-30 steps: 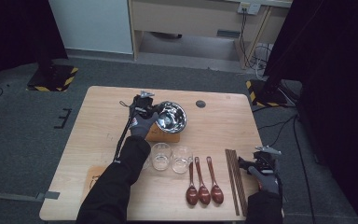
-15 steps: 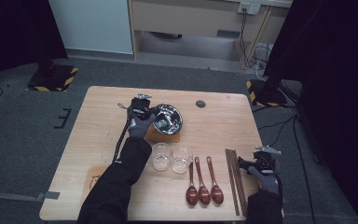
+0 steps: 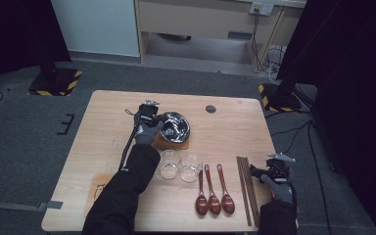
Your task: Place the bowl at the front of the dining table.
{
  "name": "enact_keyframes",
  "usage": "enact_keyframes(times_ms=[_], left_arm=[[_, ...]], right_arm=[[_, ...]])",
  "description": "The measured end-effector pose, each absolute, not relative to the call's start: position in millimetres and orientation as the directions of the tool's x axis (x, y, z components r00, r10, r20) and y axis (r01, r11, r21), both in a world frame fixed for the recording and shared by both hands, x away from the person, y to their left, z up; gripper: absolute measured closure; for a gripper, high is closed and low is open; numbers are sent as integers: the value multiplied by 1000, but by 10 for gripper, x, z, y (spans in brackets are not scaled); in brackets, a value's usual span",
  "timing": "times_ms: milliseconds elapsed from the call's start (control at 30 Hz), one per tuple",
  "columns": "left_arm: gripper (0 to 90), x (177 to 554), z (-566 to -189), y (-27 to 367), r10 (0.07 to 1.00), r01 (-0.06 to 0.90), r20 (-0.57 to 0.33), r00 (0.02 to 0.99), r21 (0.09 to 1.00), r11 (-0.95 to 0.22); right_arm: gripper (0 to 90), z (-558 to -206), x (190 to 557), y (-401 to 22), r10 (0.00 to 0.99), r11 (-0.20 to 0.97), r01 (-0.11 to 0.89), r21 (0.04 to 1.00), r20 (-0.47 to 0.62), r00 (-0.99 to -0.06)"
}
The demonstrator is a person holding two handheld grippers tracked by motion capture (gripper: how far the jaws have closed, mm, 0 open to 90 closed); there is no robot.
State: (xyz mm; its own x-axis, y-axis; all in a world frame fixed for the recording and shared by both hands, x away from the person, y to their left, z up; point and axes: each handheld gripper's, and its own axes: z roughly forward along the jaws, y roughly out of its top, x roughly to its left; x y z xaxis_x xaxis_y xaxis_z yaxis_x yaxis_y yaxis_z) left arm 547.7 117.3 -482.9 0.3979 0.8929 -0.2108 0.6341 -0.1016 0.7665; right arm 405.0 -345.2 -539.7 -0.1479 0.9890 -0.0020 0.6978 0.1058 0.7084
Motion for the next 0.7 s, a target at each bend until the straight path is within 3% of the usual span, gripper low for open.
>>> enact_keyframes(times_ms=[700], left_arm=[[727,5539,-4940,1193,918,705,-179,354,696,-136]], right_arm=[[5,-5397,4050,-3452,989,107,698,708,-3,-149]])
